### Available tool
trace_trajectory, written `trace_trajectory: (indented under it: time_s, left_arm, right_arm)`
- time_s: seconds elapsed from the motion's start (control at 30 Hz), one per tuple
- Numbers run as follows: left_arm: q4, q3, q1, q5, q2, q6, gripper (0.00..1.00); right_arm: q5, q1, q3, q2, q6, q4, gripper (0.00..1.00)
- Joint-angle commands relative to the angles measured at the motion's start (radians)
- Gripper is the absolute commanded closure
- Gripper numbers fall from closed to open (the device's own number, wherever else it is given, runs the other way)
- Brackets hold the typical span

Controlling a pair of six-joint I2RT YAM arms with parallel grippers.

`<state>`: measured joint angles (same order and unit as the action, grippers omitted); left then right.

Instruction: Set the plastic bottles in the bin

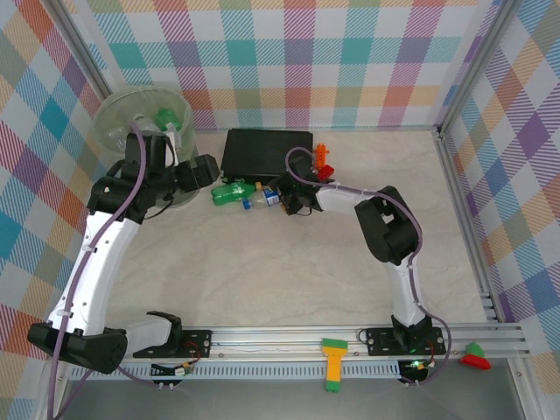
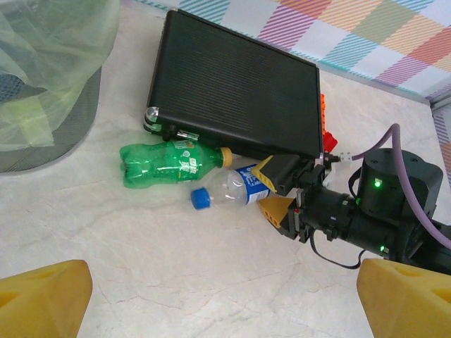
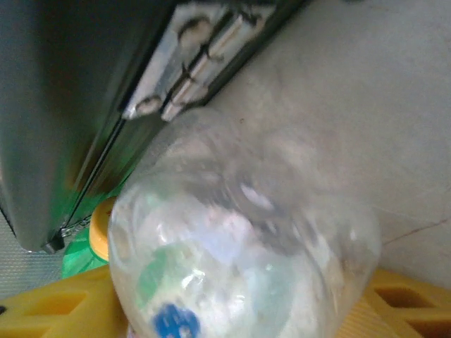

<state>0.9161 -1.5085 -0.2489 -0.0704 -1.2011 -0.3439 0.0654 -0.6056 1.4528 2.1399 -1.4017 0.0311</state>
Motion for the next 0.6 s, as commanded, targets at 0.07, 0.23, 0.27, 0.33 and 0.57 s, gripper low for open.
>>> trace_trajectory:
  time_s: [0.07,0.23,0.27,0.33,0.57]
  left_arm:
    - [0.012,0.002,-0.016,-0.014,0.002,0.019,0.04]
    - [-0.009,0.007,-0.016,-0.024,-0.009,0.016,0.04]
    - [-0.013,0.007,-0.016,-0.026,-0.012,0.015,0.04]
    - [-0.023,0.012,-0.016,-0.035,-0.018,0.016,0.04]
    - [-0.087,0.065,-0.026,-0.124,-0.043,0.039,0.09]
  right_arm:
    - [-0.054,0.000,-0.017,-0.005,0.025,-0.027,0.43]
    - [-0.065,0.000,-0.039,-0.064,0.082,-0.015,0.45]
    - [-0.065,0.000,-0.042,-0.079,0.096,-0.008,0.45]
    - [-0.065,0.000,-0.053,-0.112,0.116,0.000,0.46]
    - [-0.053,0.000,-0.125,-0.269,0.193,0.024,0.47]
